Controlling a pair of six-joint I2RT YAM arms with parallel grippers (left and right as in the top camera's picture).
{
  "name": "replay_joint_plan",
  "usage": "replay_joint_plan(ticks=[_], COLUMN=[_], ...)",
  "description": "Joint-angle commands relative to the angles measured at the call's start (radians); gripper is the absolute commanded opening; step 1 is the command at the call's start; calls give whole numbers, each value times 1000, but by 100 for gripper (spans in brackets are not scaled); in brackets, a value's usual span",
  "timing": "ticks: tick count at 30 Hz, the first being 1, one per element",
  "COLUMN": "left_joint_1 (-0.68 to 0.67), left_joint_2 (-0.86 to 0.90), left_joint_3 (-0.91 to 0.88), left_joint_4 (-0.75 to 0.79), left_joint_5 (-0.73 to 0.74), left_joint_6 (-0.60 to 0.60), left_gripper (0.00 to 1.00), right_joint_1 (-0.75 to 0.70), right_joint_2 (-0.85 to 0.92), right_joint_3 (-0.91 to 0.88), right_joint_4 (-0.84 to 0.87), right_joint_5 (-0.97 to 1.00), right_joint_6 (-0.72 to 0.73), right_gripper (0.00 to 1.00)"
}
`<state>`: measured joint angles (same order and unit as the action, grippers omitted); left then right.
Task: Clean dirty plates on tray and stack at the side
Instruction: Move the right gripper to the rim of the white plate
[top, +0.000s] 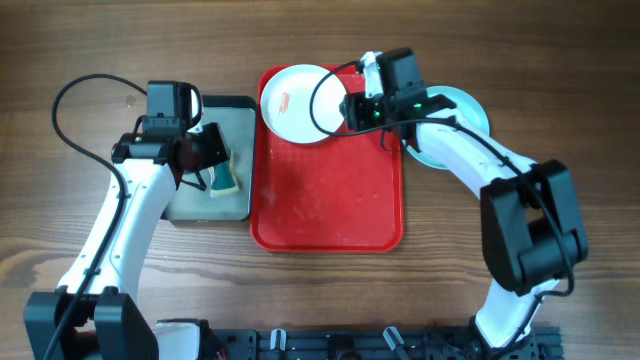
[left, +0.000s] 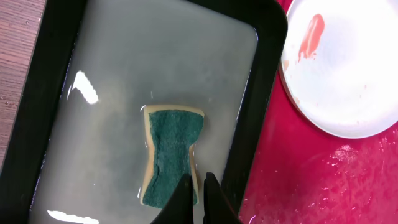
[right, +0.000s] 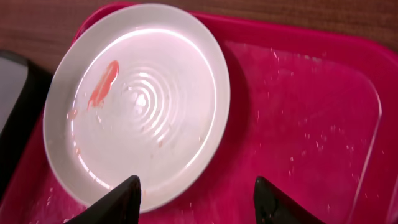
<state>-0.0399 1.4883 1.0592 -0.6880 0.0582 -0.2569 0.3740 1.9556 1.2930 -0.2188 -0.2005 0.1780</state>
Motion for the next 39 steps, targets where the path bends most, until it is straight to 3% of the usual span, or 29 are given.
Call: replay_joint_plan(ticks=[1,10,21,34,39], left_joint_1=[3,3,3,3,3], left_joint_2=[-2,-2,-2,-2,-2], left_joint_3=[-10,-10,-9,-10,-10], left_joint_4=[3,4,8,8,6], left_joint_5=[12,12,12,12,12], left_joint_6=[-12,-12,-12,-12,-12], left_gripper=[4,4,4,4,4], right_joint_1=[13,16,16,34,42], right_joint_2=[58,120,205,214,216], right_joint_3=[8,8,8,8,7], right_joint_4=[49,148,219,214,203], right_joint_5=[74,71,-6,-5,84], right_joint_6=[13,68,122,121,152], right_gripper=[59,67,70,61,57])
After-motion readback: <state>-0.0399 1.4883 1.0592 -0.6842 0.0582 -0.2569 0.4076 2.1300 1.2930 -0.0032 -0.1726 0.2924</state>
